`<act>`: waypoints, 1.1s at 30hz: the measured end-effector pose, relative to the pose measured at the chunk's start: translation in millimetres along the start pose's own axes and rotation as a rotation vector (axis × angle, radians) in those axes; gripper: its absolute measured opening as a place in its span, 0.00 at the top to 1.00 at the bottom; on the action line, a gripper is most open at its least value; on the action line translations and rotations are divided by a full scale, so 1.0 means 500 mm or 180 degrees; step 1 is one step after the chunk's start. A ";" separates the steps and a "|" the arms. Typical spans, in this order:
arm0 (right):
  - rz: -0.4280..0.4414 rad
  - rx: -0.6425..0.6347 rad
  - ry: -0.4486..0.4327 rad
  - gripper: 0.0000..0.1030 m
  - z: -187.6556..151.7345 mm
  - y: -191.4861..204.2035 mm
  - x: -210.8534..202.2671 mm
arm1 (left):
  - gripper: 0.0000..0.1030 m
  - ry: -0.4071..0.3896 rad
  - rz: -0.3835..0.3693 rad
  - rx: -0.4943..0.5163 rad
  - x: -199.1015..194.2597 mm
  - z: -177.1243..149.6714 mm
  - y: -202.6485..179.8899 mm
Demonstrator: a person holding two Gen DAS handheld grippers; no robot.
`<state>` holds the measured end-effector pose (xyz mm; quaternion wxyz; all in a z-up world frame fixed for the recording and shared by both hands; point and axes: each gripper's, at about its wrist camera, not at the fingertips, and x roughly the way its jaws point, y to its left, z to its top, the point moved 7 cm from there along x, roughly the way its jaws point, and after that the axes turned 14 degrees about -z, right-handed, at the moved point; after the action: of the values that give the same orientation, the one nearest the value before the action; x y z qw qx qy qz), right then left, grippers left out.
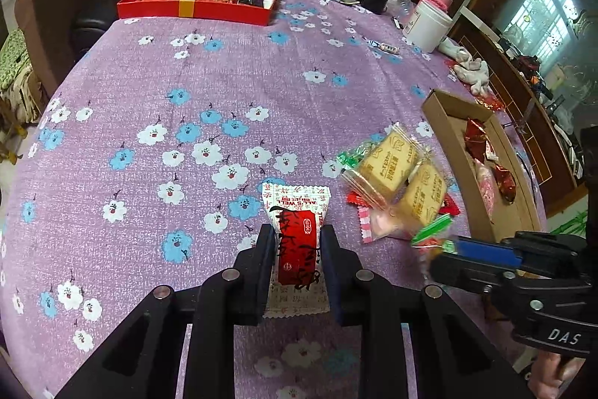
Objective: Organize snacks
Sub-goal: 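Carry the white-and-red packet and clear egg-candy bag over the cardboard tray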
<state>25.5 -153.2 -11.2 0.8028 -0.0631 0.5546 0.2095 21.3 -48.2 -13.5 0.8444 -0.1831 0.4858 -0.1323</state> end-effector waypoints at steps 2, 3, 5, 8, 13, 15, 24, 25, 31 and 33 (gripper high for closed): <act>0.0007 0.0015 0.0002 0.81 0.000 -0.002 0.000 | 0.75 -0.0002 -0.0002 0.0010 -0.001 0.002 -0.007; 0.0009 0.0026 -0.0001 0.81 0.001 -0.005 -0.001 | 0.75 0.0001 -0.0002 0.0023 -0.002 0.003 -0.011; 0.0013 0.0056 -0.0016 0.81 0.001 -0.013 -0.006 | 0.75 0.0014 -0.0010 0.0057 0.002 0.006 -0.023; 0.0008 0.0122 -0.0045 0.81 0.000 -0.031 -0.014 | 0.75 0.0030 -0.0035 0.0129 0.006 0.011 -0.045; -0.0030 0.0282 -0.0088 0.81 -0.011 -0.076 -0.031 | 0.75 0.0072 -0.0096 0.0263 0.022 0.018 -0.092; -0.0057 0.0364 -0.0111 0.81 -0.017 -0.100 -0.039 | 0.75 0.0100 -0.0123 0.0332 0.030 0.020 -0.114; -0.0185 0.0834 -0.0220 0.81 -0.051 -0.221 -0.080 | 0.75 0.0241 -0.0300 0.0689 0.076 0.028 -0.237; -0.0202 0.0883 -0.0228 0.81 -0.056 -0.235 -0.084 | 0.75 0.0258 -0.0324 0.0730 0.081 0.026 -0.251; -0.0333 0.1172 -0.0235 0.81 -0.093 -0.320 -0.103 | 0.76 0.0419 -0.0533 0.0990 0.124 0.006 -0.350; -0.0391 0.1269 -0.0204 0.81 -0.106 -0.348 -0.105 | 0.76 0.0493 -0.0632 0.1094 0.138 -0.009 -0.385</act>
<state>34.7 -342.4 -5.8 0.8279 0.0701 0.5543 0.0482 42.5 -249.7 15.3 0.8062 -0.0726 0.4991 -0.3094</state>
